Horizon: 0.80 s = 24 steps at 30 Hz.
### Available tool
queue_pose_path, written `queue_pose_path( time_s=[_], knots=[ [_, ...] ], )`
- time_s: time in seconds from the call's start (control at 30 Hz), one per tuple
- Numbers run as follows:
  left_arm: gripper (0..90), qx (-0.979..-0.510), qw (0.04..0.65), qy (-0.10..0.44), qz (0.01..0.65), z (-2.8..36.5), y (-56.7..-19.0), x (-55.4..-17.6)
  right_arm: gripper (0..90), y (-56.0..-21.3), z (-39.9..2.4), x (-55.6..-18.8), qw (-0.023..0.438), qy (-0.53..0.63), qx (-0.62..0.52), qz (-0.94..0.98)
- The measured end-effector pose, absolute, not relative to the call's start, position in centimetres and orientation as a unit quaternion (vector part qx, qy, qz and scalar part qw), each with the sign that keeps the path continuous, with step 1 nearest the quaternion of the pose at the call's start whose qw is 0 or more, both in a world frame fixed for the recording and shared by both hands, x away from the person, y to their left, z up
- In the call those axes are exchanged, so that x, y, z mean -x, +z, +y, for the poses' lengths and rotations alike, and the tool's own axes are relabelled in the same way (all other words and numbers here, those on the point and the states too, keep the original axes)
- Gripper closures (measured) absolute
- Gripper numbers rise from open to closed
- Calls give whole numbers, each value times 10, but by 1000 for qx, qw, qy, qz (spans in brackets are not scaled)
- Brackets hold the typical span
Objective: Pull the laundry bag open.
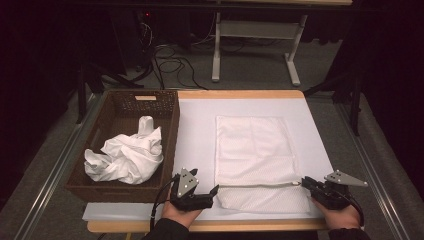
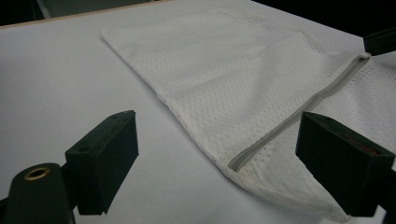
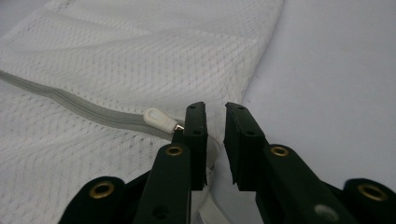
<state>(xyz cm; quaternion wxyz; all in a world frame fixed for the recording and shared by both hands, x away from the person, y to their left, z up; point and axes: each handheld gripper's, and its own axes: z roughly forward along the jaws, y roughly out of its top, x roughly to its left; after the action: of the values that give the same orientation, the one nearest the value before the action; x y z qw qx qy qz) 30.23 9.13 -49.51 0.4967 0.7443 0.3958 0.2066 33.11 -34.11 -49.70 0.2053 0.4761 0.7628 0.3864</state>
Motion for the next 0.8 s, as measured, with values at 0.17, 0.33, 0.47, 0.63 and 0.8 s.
queue_pose_path(
  time_s=[0.17, 0.33, 0.47, 0.63, 0.8],
  knots=[
    [134, -747, 496, 206, 393, 90, -495, -301, 739, -501, -343, -334, 197, 380, -494, 757],
    [134, -745, 496, 205, 395, 91, -496, -302, 699, -503, -340, -336, 194, 372, -490, 764],
    [134, -746, 496, 205, 394, 91, -496, -303, 686, -506, -334, -336, 192, 360, -484, 774],
    [134, -744, 498, 209, 393, 91, -494, -301, 660, -508, -330, -335, 192, 346, -482, 782],
    [134, -744, 496, 208, 396, 92, -495, -302, 644, -509, -332, -334, 186, 347, -486, 780]
  ],
)
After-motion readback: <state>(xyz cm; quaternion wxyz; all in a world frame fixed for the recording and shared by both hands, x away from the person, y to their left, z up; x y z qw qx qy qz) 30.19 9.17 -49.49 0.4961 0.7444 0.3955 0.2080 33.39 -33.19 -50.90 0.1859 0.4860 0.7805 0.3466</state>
